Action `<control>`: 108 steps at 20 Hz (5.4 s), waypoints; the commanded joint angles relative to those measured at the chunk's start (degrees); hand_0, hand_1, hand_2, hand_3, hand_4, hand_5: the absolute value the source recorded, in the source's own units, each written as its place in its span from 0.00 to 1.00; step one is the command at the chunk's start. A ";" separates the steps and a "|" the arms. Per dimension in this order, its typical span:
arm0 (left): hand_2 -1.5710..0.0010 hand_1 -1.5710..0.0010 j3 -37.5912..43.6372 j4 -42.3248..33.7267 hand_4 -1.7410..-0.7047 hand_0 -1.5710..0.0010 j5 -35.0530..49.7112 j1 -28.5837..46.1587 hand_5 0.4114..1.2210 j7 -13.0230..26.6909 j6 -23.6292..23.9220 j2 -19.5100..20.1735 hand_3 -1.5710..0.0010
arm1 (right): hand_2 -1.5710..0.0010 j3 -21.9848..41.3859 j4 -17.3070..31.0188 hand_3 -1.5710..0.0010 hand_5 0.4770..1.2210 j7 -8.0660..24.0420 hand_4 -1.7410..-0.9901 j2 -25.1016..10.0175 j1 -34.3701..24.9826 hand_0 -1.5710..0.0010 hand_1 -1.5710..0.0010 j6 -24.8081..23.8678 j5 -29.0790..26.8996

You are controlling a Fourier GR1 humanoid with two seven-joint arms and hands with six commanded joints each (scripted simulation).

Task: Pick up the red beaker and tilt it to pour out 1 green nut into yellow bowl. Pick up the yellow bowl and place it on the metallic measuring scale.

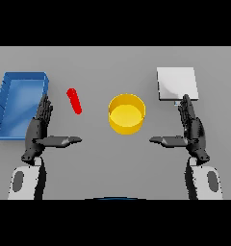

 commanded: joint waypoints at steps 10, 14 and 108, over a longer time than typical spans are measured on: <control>1.00 1.00 -7.63 -11.08 0.58 1.00 -8.26 8.02 0.31 -0.52 -0.82 2.51 1.00 | 1.00 6.25 -6.73 1.00 0.13 -5.88 0.90 -4.57 5.11 1.00 1.00 -3.36 14.52; 1.00 1.00 -8.22 -12.55 0.58 1.00 -9.19 8.12 0.30 3.82 -1.07 3.38 1.00 | 1.00 6.39 -6.93 1.00 0.16 -6.19 0.83 -5.02 5.83 1.00 1.00 -2.13 13.82; 0.00 0.00 -49.69 41.05 0.01 0.00 -64.00 -65.27 1.00 -5.35 -22.01 14.55 0.02 | 1.00 5.03 -8.75 1.00 0.13 -6.01 0.74 -3.71 6.88 1.00 1.00 -1.12 10.28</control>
